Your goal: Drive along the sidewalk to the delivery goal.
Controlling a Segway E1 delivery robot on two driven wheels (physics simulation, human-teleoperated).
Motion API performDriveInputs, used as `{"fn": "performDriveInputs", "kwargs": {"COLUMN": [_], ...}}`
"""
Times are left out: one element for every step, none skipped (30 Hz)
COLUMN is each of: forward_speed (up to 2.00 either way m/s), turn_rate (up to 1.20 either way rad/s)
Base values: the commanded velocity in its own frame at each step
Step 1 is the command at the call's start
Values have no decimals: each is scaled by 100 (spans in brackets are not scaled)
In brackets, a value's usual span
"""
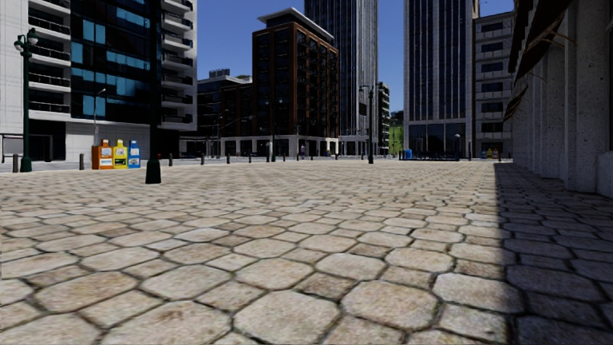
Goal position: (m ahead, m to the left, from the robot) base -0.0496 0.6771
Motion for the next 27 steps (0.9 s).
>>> {"fn": "performDriveInputs", "kwargs": {"forward_speed": [180, 180, 180, 180, 180, 178, 174, 151, 13, 13, 0, 0, 0, 0, 0, 0, 0, 0, 0, 0, 0, 0, 0, 0, 0, 0, 0], "turn_rate": [0, 0, 0, 0, 0, 0, 0, 0, 0, 0, 0, 0, 0, 0, 0, 0, 0, 0, 0, 0, 0, 0, 0, 0, 0, 0, 0]}}
